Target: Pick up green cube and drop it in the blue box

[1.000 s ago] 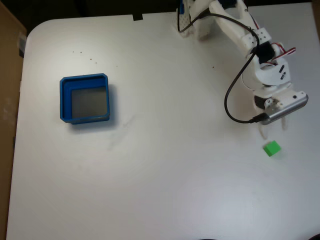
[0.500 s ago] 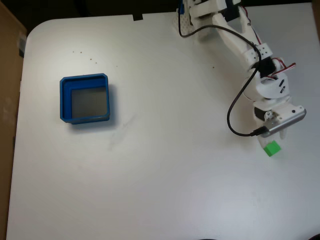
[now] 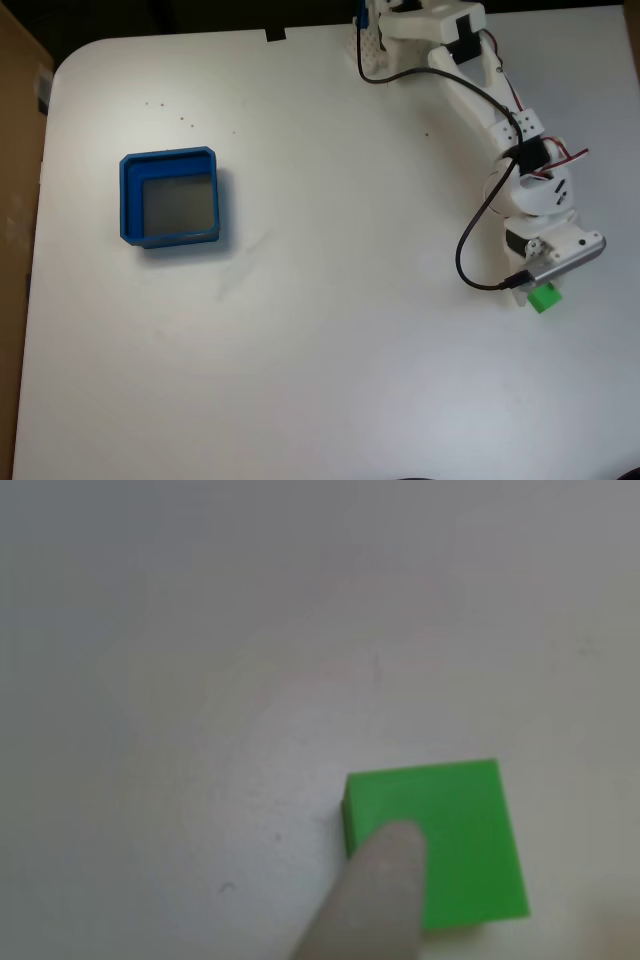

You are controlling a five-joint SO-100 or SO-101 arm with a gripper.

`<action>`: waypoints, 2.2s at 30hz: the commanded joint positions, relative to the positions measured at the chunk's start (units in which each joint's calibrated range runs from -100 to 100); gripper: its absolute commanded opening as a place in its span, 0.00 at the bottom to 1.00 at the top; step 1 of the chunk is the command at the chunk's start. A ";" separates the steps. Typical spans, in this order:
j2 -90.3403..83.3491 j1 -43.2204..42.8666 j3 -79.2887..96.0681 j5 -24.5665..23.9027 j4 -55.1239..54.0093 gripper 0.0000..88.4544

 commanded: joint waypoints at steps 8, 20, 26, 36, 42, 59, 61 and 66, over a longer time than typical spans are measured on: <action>0.18 -1.37 -4.64 0.15 -0.97 0.29; 1.52 -2.89 -4.73 0.10 -1.05 0.29; 1.52 -2.53 -4.73 0.10 -1.05 0.29; 1.69 -2.31 -4.73 0.10 -1.05 0.29; 5.12 -2.24 -7.62 0.10 -1.05 0.29; 7.46 -1.59 -10.42 -0.24 -1.14 0.29; 7.46 -1.30 -10.42 -0.29 -1.14 0.29; 7.46 -1.01 -10.42 -0.29 -1.14 0.29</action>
